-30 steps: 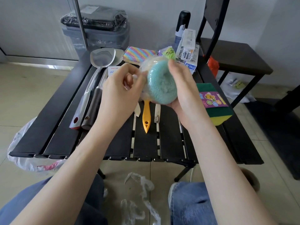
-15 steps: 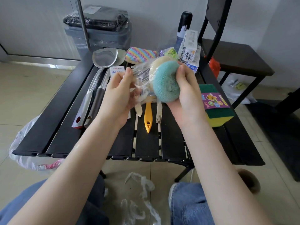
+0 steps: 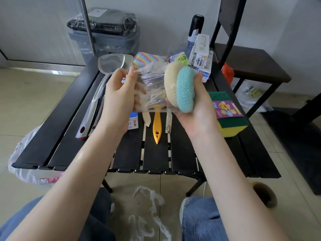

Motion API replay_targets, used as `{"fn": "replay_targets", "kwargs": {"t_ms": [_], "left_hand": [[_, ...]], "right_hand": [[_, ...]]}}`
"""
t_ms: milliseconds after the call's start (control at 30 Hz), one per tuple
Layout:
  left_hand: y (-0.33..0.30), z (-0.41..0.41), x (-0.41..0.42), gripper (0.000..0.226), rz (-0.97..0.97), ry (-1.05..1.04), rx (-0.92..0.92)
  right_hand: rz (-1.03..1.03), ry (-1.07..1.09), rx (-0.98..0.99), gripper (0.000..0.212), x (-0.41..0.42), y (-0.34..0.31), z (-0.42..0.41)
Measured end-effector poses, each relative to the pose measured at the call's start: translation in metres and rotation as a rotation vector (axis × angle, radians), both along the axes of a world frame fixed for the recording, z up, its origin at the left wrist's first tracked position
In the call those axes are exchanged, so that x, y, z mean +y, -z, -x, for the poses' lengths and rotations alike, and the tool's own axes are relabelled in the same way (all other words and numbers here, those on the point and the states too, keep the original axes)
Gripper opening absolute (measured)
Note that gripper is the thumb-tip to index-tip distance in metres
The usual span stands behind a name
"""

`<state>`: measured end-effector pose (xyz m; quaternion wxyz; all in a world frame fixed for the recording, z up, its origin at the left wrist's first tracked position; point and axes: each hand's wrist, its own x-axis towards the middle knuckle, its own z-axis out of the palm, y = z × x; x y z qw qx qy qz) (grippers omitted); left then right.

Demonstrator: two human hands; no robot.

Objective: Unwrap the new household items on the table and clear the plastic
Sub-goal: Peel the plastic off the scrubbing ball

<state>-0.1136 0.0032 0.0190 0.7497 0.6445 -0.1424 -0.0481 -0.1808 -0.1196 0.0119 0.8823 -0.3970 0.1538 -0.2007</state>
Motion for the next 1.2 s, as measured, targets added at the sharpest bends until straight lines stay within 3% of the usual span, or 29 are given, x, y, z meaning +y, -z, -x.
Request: {"fn": "replay_targets", "kwargs": {"t_ms": [100, 167, 233, 333, 433, 533, 767, 900, 1000, 1100, 1200], "left_hand": [[-0.002, 0.001, 0.001, 0.027, 0.119, 0.101, 0.05], [-0.002, 0.001, 0.003, 0.026, 0.083, 0.098, -0.005], [-0.004, 0.004, 0.004, 0.026, -0.032, 0.007, -0.167], [-0.005, 0.006, 0.005, 0.028, -0.237, -0.162, -0.465], [-0.007, 0.008, 0.005, 0.027, -0.298, -0.184, -0.526], [-0.009, 0.004, 0.007, 0.027, -0.289, -0.158, -0.459], [-0.01, -0.008, 0.011, 0.036, -0.102, -0.051, -0.112], [-0.01, -0.004, 0.008, 0.035, -0.131, -0.064, -0.17], [-0.007, -0.002, 0.009, 0.036, -0.047, -0.004, -0.084], [-0.008, 0.0, 0.009, 0.034, 0.001, 0.041, -0.079], [-0.014, 0.002, 0.01, 0.039, 0.061, 0.095, -0.031]], "right_hand": [[-0.002, 0.048, -0.01, 0.045, -0.003, 0.001, -0.001], [0.138, 0.149, -0.004, 0.04, -0.005, 0.002, -0.001], [0.353, 0.258, -0.008, 0.037, -0.005, -0.001, 0.0], [0.502, 0.367, -0.004, 0.026, -0.001, -0.006, 0.002], [0.633, 0.478, -0.042, 0.019, 0.001, -0.008, 0.004], [0.574, 0.386, -0.036, 0.017, -0.001, -0.01, 0.006], [0.25, 0.096, -0.02, 0.027, -0.004, -0.011, 0.009], [0.14, 0.014, -0.048, 0.033, -0.009, -0.012, 0.009], [0.069, -0.041, 0.003, 0.039, -0.01, -0.012, 0.009], [0.095, -0.056, 0.052, 0.039, -0.014, -0.008, 0.009], [0.309, -0.042, 0.127, 0.031, -0.019, -0.004, 0.007]]}}
